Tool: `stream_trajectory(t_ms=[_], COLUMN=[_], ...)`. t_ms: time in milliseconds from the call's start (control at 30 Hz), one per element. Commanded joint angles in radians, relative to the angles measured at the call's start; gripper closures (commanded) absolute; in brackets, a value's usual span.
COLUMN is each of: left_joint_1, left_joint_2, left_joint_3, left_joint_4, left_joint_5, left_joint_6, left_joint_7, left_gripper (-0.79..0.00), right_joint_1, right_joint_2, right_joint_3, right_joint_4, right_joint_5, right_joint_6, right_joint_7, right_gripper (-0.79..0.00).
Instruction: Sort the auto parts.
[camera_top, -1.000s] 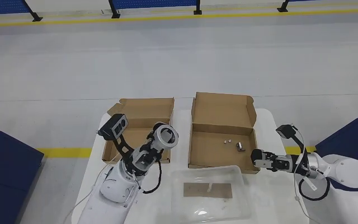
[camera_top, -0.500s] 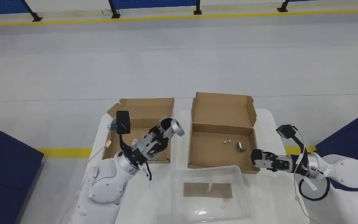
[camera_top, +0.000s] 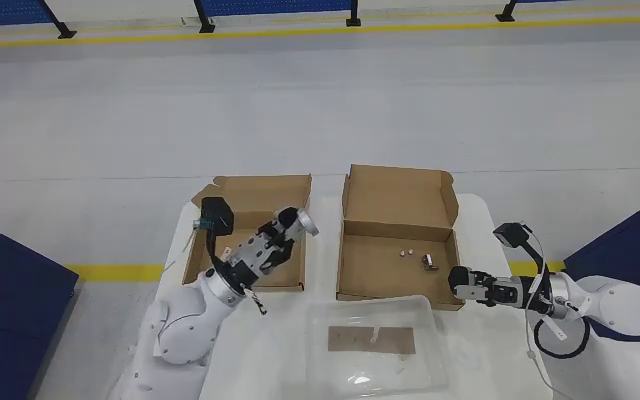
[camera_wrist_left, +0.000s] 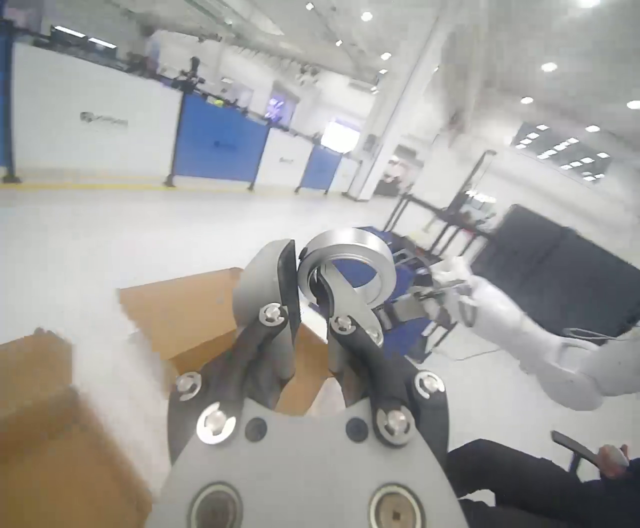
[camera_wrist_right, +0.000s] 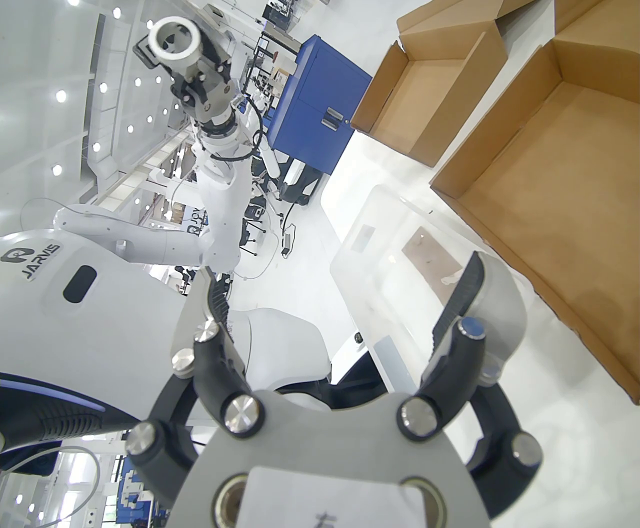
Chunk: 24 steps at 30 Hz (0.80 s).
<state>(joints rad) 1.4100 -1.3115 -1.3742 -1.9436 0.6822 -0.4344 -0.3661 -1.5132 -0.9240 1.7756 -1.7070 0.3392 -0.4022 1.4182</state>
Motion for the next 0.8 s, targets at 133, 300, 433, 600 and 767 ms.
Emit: stream_trajectory(t_ms=[133,300,433,600,767], left_joint_1=[-0.035,-0.045,-0.045,-0.068,-0.184], left_joint_2=[0.002,0.002,0.002,-0.001,-0.009], left_joint_3=[-0.004,0.0,0.0,-0.002,0.029], left_joint_4=[-0.029,-0.035,-0.035,-0.012,0.06], left_joint_5=[0.12,0.146,0.146,0.148,0.179], left_joint_6=[0.399,0.447,0.447,0.57,0.81], left_joint_7=[-0.217,-0.232,-0.232,-0.255,-0.371], left_gripper=[0.0,0.0,0.0,0.0,0.0], right_joint_1=[0.0,0.0,0.0,0.0,0.0], right_joint_2=[0.0,0.0,0.0,0.0,0.0], right_joint_3=[0.0,0.0,0.0,0.0,0.0], right_joint_4=[0.0,0.0,0.0,0.0,0.0], right_joint_5=[0.0,0.0,0.0,0.0,0.0], right_joint_6=[0.0,0.0,0.0,0.0,0.0], right_joint_7=[0.0,0.0,0.0,0.0,0.0], right_gripper=[-0.785,-0.785,-0.785,-0.785,-0.785])
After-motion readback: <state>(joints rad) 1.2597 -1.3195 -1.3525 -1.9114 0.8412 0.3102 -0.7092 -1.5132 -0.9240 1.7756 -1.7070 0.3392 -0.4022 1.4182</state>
